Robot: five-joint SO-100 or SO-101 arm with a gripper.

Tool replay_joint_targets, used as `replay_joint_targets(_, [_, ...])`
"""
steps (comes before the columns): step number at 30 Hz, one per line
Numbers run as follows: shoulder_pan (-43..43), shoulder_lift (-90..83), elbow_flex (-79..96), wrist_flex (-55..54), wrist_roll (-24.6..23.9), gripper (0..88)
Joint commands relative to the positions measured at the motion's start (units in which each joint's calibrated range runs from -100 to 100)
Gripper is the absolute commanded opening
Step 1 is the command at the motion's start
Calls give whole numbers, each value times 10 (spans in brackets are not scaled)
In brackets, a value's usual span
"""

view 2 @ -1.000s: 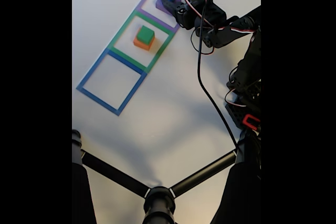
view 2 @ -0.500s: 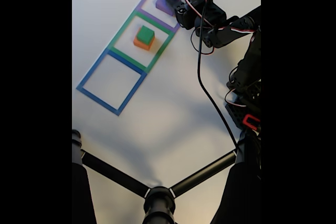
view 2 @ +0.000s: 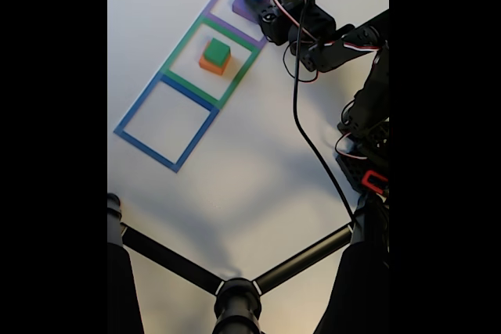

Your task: Tower of hanoi

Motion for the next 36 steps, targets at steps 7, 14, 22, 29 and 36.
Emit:
replay_joint_targets(7, [-34, -276, -102, 400, 4, 25])
replay_joint_targets(14, [-66, -380, -311, 796, 4, 26])
replay_joint_targets(22, [-134, -391, -556, 1106, 4, 29])
replay_joint_targets(29, [-206, -394, -651, 1221, 4, 29])
replay_joint_targets(36, [-265, -400, -687, 1268, 4, 30])
